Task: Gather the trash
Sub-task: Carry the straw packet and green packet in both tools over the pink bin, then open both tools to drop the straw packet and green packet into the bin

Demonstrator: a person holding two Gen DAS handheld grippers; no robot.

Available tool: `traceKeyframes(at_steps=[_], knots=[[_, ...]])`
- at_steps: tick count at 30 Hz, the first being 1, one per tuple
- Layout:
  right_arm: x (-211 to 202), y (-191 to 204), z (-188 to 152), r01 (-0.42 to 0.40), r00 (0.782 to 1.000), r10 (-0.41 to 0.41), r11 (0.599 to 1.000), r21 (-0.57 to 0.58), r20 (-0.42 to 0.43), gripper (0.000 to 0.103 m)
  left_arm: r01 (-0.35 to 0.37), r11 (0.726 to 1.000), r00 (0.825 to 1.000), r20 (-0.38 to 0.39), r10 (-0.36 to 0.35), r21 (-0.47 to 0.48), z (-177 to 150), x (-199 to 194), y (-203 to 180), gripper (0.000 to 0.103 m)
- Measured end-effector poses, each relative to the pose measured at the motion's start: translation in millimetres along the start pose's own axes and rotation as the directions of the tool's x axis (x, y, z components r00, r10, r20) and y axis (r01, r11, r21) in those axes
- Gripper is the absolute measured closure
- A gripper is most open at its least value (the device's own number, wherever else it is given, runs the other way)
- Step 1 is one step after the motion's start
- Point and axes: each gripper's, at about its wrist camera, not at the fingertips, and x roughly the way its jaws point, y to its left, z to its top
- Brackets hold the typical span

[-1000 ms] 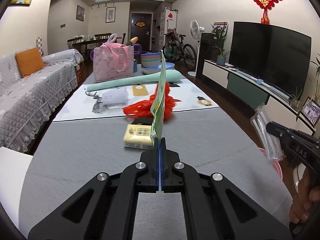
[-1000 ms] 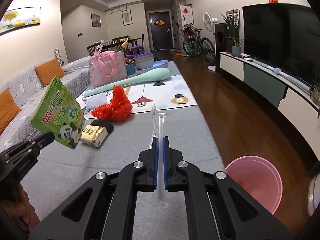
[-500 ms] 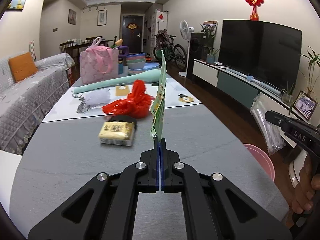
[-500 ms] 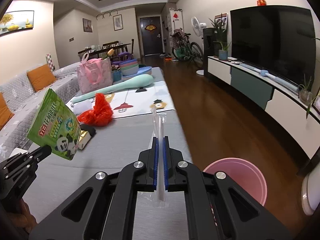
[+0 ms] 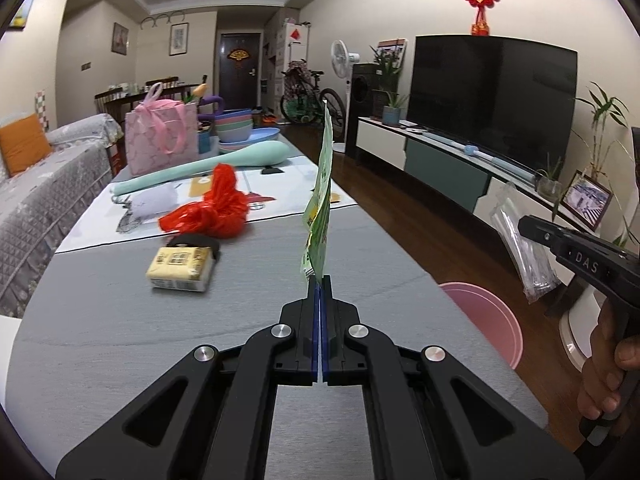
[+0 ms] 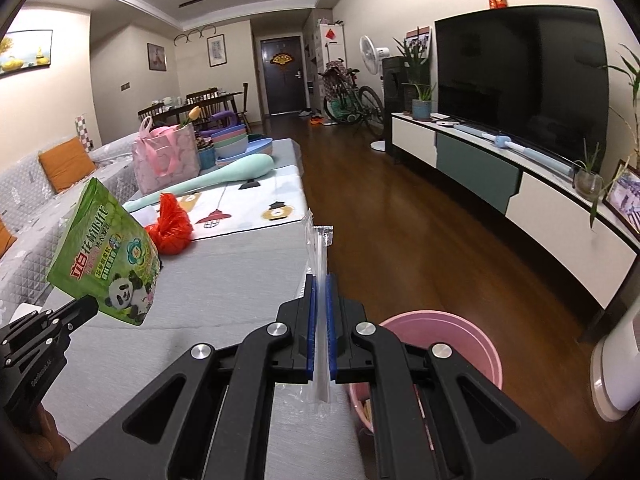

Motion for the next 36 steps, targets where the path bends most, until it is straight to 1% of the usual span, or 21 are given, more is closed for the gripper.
traceKeyframes(at_steps=[6, 13, 19, 25, 36], knots=[[-5.3, -19.0, 0.9, 0.032, 0.999, -0.032, 0.999, 0.012, 0.007, 0.098, 0.061, 0.998, 0.998, -0.028, -0.06, 0.005, 2.4, 6.8, -24.1, 0.103], [-6.2, -50.5, 0.5, 0.078, 0.997, -0.078, 0.996, 0.047, -0.001, 0.098, 0.126, 0.992, 0.991, -0.053, -0.125, 0.026, 1.7, 21.8, -66.3, 0.103], [-0.2, -79.9, -2.7, 0.127, 0.992, -0.125, 0.989, 0.077, -0.022, 0.098, 0.178, 0.984, 0.981, -0.087, -0.175, 0.03, -0.8, 43.0, -103.3, 0.103], [6.3, -106.6, -3.8, 0.155, 0.988, -0.151, 0.982, 0.11, -0.044, 0.098, 0.215, 0.975, 0.971, -0.119, -0.208, 0.048, -1.3, 60.9, -133.5, 0.103], [24.0, -149.0, -4.6, 0.172, 0.984, -0.159, 0.965, 0.198, -0.084, 0.098, 0.274, 0.96, 0.945, -0.201, -0.257, 0.06, -6.5, 95.3, -171.9, 0.103]])
